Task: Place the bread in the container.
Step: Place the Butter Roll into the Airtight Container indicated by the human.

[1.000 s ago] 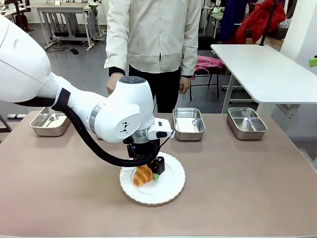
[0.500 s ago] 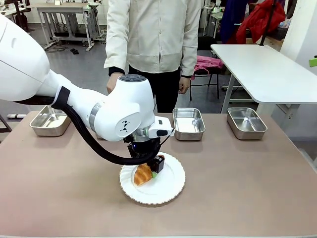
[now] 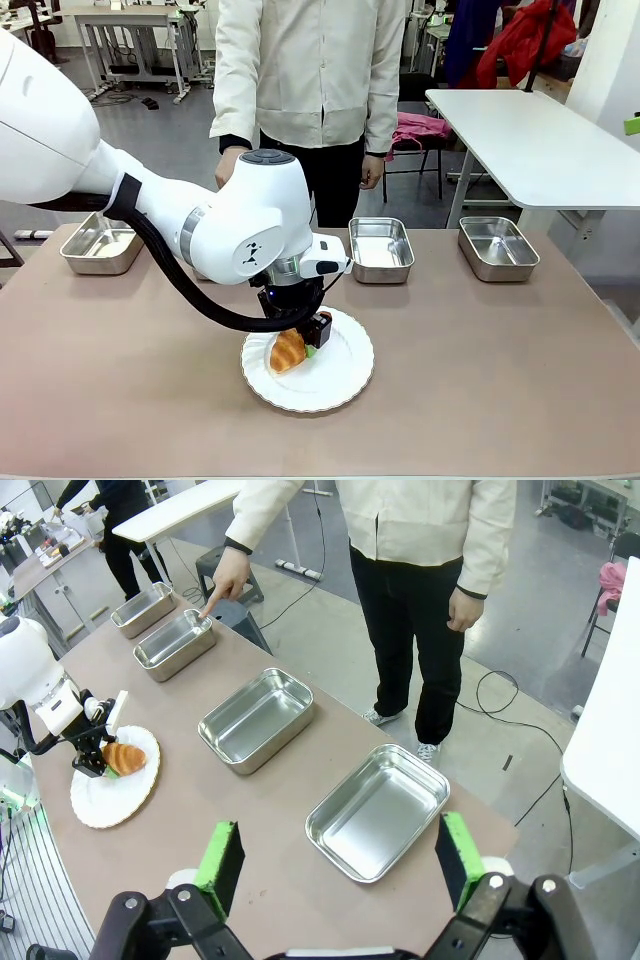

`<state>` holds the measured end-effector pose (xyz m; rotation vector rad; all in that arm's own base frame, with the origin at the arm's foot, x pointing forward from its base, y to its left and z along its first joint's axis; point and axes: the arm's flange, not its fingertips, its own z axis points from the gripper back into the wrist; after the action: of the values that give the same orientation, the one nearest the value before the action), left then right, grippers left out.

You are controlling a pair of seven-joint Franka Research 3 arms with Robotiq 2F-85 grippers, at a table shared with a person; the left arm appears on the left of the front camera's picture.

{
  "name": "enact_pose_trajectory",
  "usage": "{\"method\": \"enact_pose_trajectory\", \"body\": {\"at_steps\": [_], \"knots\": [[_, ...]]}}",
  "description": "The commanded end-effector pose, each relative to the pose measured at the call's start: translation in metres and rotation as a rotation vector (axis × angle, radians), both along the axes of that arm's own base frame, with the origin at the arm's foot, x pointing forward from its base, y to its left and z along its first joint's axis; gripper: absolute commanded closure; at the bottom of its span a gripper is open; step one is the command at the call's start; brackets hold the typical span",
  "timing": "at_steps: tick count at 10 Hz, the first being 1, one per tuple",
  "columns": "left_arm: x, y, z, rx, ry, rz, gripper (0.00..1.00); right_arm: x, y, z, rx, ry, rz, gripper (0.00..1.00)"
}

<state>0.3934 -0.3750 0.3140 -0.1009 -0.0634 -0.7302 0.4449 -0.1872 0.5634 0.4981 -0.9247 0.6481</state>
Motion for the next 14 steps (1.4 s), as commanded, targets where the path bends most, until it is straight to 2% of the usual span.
{"method": "enact_pose_trajectory", "body": {"at_steps": [1,4,7,10,14], "knots": [[0.001,0.011,0.039,0.025,-0.099,0.074,0.44,0.0,0.0,0.001,0.006,-0.006,0.005,0.0],[0.022,0.041,0.111,0.033,-0.181,0.221,0.44,0.0,0.0,0.001,0.006,-0.006,0.005,0.0],[0.057,0.109,0.148,0.032,-0.226,0.417,0.44,0.0,0.0,0.001,0.006,-0.006,0.005,0.0],[0.094,0.168,0.135,0.02,-0.23,0.474,0.44,0.0,0.0,0.001,0.006,-0.006,0.005,0.0],[0.158,0.211,0.09,-0.066,-0.213,0.462,0.44,0.0,0.0,0.001,0.006,-0.006,0.005,0.0]]}}
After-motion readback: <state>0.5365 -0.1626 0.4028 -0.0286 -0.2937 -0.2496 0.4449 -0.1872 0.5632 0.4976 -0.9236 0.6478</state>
